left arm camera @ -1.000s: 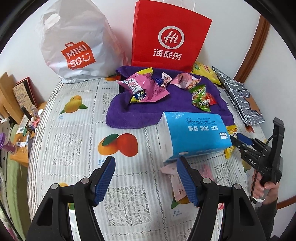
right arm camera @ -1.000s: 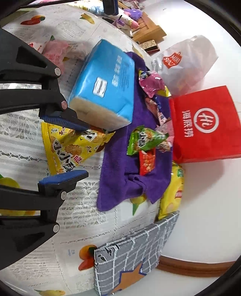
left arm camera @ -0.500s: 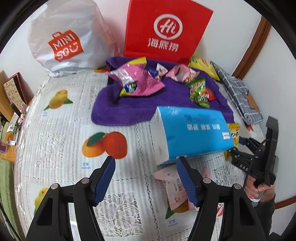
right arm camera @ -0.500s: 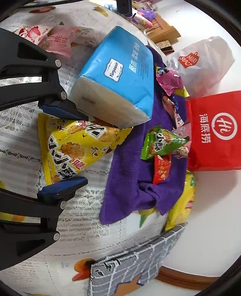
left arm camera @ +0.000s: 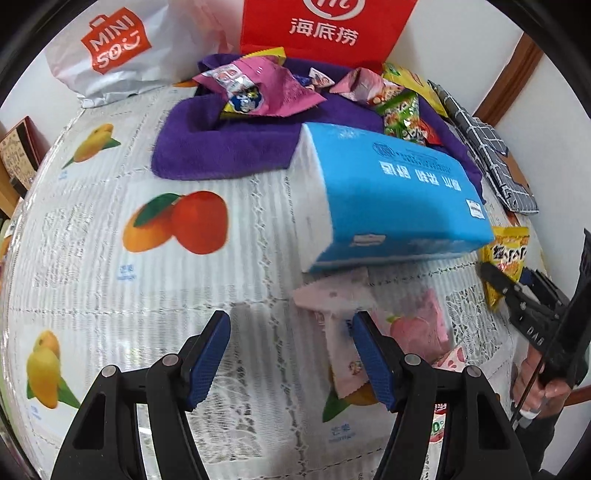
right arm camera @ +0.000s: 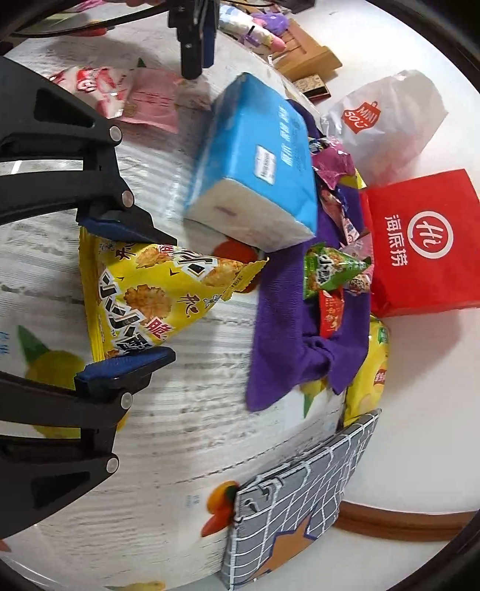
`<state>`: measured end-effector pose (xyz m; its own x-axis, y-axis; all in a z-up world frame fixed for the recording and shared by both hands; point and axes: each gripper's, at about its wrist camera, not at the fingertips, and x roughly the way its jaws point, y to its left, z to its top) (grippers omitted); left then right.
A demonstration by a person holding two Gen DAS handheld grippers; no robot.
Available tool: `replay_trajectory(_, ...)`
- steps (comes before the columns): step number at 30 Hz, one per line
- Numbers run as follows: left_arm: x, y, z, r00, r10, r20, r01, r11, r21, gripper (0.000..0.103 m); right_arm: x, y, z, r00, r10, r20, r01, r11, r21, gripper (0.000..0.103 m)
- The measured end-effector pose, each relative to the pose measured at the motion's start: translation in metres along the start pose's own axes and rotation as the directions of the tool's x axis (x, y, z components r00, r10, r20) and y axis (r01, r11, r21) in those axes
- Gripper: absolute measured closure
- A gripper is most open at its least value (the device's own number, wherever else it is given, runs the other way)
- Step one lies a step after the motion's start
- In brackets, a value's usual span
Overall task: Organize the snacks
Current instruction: 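Lift the yellow triangular bag with the right tool while the left tool hovers over pink packets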
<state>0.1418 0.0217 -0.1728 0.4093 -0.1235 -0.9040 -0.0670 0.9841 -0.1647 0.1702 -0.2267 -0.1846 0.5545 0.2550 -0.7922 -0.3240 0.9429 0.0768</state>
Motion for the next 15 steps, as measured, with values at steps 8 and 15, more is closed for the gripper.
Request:
replay_trajectory(8, 0.004, -0.012, -0.003, 1.0, 0.005, -0.005, -0.005, 1.0, 0.006, 0.036, 0.001, 0.002, -0.004, 1.0, -0.025, 0.003, 0.025, 1.0, -0.01, 0.05)
replay_trajectory(15, 0.011, -0.022, -0.002, 1.0, -0.004, -0.009, 0.004, 1.0, -0.008, 0.035, 0.002, 0.0, -0.003, 1.0, -0.016, 0.001, 0.016, 1.0, -0.004, 0.05)
